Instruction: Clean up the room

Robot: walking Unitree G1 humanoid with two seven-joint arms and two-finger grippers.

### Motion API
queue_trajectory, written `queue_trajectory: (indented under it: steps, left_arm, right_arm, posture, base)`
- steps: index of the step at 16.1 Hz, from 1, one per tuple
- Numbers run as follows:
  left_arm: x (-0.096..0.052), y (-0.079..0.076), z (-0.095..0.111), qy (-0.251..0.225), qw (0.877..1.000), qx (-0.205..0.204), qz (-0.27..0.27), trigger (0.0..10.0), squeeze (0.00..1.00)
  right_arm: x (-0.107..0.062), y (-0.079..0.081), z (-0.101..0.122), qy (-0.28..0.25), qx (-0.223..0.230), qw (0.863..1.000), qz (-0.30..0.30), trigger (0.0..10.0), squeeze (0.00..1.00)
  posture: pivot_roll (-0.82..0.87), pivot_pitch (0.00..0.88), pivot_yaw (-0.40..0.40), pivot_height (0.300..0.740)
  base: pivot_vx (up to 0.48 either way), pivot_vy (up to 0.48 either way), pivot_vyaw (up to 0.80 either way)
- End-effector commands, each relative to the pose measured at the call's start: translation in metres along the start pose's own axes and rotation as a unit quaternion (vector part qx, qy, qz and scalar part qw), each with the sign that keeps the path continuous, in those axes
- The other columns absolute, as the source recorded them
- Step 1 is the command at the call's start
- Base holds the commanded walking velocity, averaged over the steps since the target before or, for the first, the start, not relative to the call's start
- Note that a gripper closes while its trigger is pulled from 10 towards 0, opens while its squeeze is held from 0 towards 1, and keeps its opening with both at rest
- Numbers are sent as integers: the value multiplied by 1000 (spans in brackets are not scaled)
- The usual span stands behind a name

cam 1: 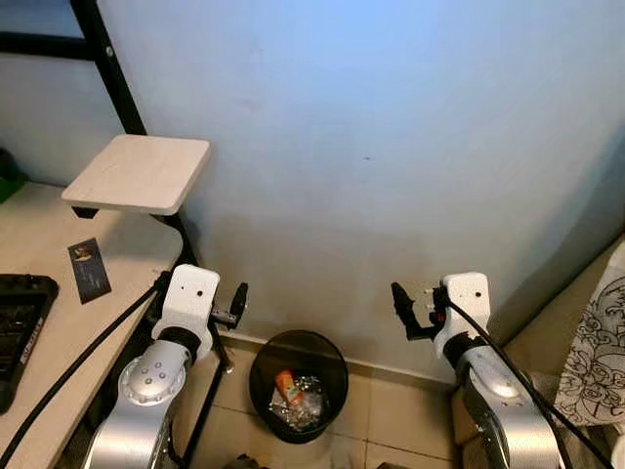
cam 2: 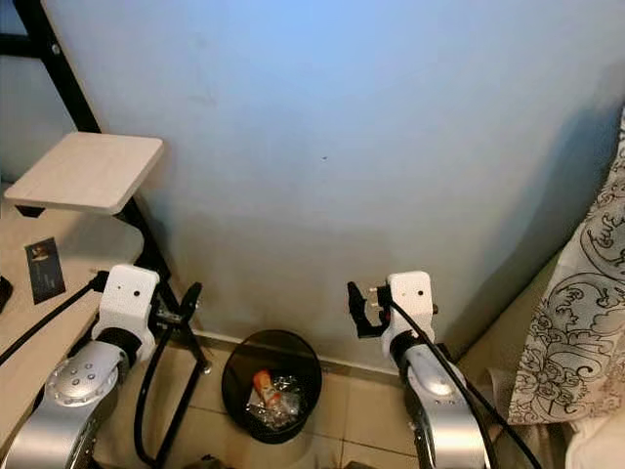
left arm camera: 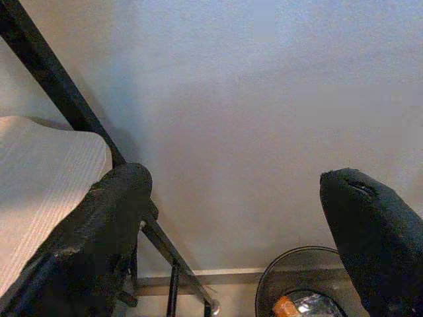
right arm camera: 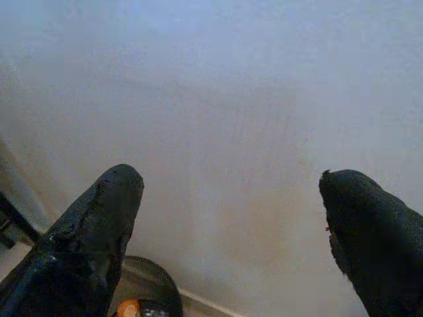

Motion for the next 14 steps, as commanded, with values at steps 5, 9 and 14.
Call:
queue_trajectory:
  steps: [5,9,14]
  left_arm:
    - [1,-4,4,-6,1000,-5,-12,10000,0]
    - [2,-6,5,-8,1000,-9,-16,10000,0]
    - [3,-1,6,-10,1000,-7,-9,10000,0]
  right_arm:
    - [-6,-6,-1,8,-11,1000,-20,10000,0]
    - [-4,-6,-1,11,-11,1000,-21,10000,0]
    - [-1,-1,0,9,-13,1000,-11,10000,0]
  posture:
    - [29,0,50,740]
    - [37,0,41,740]
    - [46,0,38,740]
  base:
    - [0,0,0]
    - [-127,0,0]
    - [-49,0,0]
Point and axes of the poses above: a point about 5 cm out from each wrist's last joint towards the gripper, its own x axis pointing out of the wrist towards the gripper, its own z axis along the axis of the wrist's last joint, y = z × x, the point moved 6 cm from there along x, pointing out of the wrist towards the gripper, and after that the axes turned 14 degrees about -x, right-handed, at the moved point
